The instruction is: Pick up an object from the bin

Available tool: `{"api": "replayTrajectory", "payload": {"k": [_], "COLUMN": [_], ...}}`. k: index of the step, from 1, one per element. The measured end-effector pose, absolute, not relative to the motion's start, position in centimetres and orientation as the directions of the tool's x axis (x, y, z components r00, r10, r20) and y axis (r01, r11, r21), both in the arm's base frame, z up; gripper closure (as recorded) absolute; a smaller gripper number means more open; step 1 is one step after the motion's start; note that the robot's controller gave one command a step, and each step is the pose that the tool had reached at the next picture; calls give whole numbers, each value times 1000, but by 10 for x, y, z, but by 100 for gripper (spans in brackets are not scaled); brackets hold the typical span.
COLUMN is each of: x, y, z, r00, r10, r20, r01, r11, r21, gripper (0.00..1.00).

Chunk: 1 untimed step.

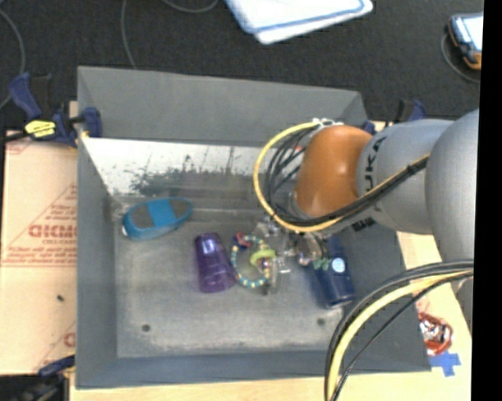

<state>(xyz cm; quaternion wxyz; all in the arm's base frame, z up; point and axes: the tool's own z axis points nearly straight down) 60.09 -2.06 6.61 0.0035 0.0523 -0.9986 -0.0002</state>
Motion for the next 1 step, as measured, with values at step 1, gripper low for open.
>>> {"api": "replayTrajectory", "payload": {"k": [1], "x": [608], "y": [-29], "z": [161], "r00": [-991], "r10": [136], "r20": [-17], "r01": [136], "r11": [991], "r21": [0], "gripper": [0]}}
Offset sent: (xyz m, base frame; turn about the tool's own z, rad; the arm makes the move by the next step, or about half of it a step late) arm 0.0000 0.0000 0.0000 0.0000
